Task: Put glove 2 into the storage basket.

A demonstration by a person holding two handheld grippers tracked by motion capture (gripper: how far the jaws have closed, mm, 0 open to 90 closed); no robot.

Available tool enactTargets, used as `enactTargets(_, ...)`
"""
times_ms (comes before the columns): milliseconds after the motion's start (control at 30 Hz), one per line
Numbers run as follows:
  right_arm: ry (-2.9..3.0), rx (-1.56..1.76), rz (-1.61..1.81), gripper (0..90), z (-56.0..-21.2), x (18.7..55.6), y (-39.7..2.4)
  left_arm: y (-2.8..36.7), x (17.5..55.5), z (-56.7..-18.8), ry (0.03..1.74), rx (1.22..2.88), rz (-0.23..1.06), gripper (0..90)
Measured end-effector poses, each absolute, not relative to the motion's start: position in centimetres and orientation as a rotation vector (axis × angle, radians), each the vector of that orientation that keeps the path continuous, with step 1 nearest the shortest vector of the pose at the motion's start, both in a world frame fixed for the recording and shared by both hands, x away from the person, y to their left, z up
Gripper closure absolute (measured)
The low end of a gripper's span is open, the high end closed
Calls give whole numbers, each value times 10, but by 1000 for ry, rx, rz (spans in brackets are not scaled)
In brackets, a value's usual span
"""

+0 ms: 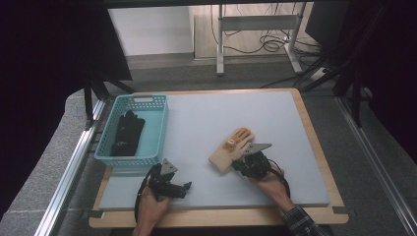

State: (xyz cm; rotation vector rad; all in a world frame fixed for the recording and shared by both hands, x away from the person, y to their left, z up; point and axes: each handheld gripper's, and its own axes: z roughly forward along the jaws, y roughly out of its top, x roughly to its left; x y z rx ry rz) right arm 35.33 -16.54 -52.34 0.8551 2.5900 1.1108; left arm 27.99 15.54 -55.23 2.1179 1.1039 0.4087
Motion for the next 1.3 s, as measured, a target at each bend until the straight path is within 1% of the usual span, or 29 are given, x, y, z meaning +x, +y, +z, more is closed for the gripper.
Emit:
enactTargets(200, 2513, 868, 1086, 627, -515, 349, -186, 155, 279, -552, 1112, 2116, 414, 26)
enactTargets(433, 2405, 1000, 1067, 398, -510, 351, -231, 154, 280, -553, 1119, 2111, 405, 26)
enactTargets(600, 2348, 1068, 1037, 290, -511, 350, -258, 154, 280, -552, 1120, 2114, 401, 25)
enactTargets(733, 2307, 1108, 1003, 252, -513, 349, -275, 154, 281, -552, 1121, 2114, 401, 24)
enactTargets(933, 2305, 1144, 948, 210, -528, 349, -284, 154, 281, -552, 1122, 2112, 398, 22)
enactTargets(1300, 2276, 1150, 964, 197, -530, 347, -284, 146, 294, -543, 1128, 2146, 382, 29)
